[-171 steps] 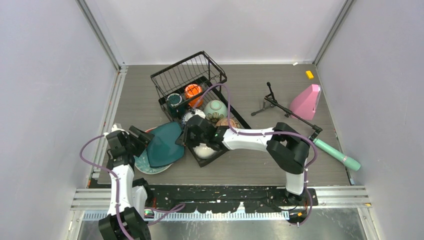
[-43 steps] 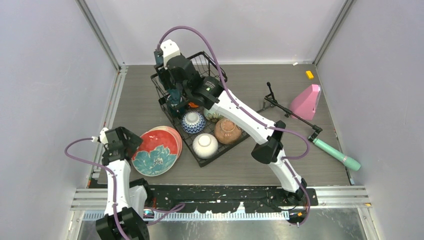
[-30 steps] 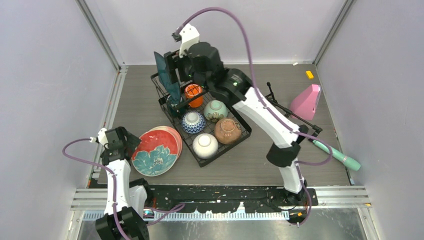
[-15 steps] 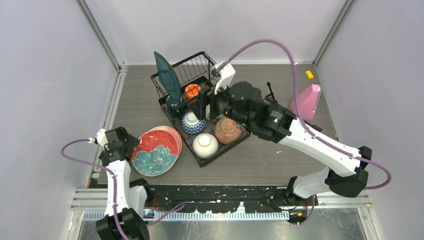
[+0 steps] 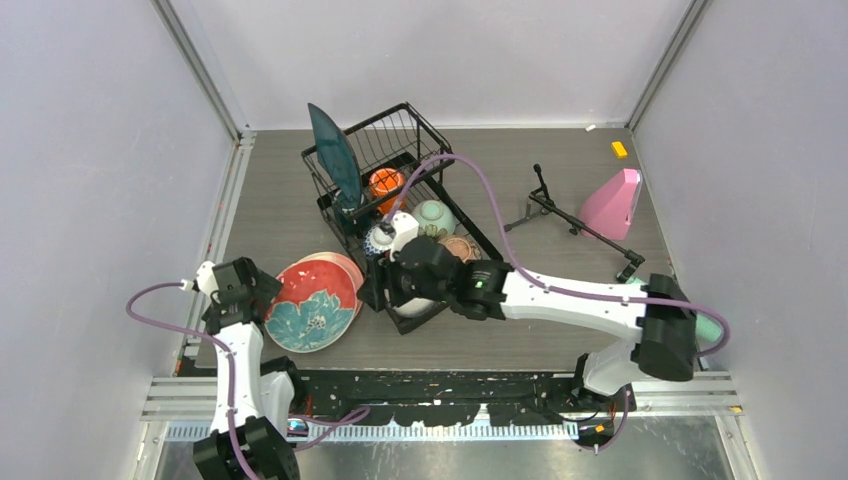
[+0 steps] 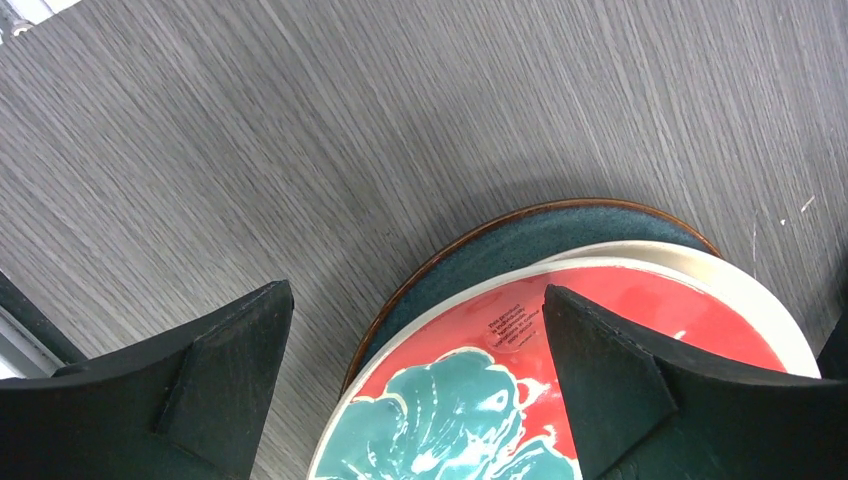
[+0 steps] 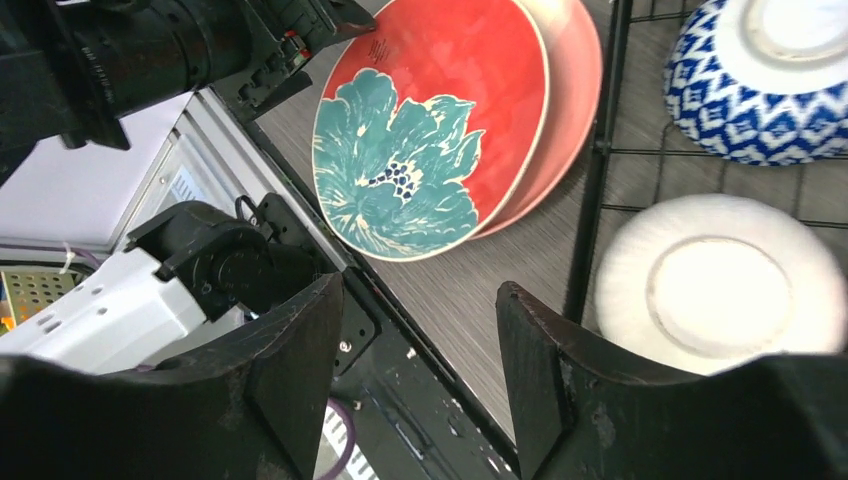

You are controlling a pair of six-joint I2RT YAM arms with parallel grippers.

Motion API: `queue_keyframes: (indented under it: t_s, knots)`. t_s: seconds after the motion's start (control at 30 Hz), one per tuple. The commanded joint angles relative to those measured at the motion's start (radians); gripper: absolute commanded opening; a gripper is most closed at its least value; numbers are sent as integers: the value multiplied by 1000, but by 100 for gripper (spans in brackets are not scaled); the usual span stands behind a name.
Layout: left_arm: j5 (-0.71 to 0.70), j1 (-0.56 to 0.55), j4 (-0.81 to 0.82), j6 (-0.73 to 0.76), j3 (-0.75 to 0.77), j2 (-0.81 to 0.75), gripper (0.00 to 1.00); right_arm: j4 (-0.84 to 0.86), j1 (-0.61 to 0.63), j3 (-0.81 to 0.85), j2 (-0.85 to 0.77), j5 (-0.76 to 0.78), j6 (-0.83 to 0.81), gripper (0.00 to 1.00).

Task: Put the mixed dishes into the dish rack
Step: Pick up the plate from the corner of the board.

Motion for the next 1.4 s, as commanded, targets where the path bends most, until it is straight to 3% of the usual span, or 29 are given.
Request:
queue_keyframes:
  t_s: [0.0, 0.13, 0.37, 0.8, 1.23, 1.37]
  knots:
    - [20, -3, 38, -16, -5, -25, 100, 162, 8, 5, 85, 18, 93, 62]
    - [96, -3, 37, -10, -4, -37, 100, 242, 8, 9, 168, 46, 144, 59]
    - [98, -3, 57, -37, -47, -68, 100, 300, 8, 53, 322, 89, 243, 58]
    - [-59, -3, 52, -58, -42, -57, 100, 291, -1, 125, 458, 132, 269, 52]
    - [92, -3, 150, -96, -101, 7, 100, 364, -8, 104, 543, 119, 378, 49]
    - [141, -3, 170, -97, -122, 13, 99, 448, -23, 63, 557, 84, 448, 43]
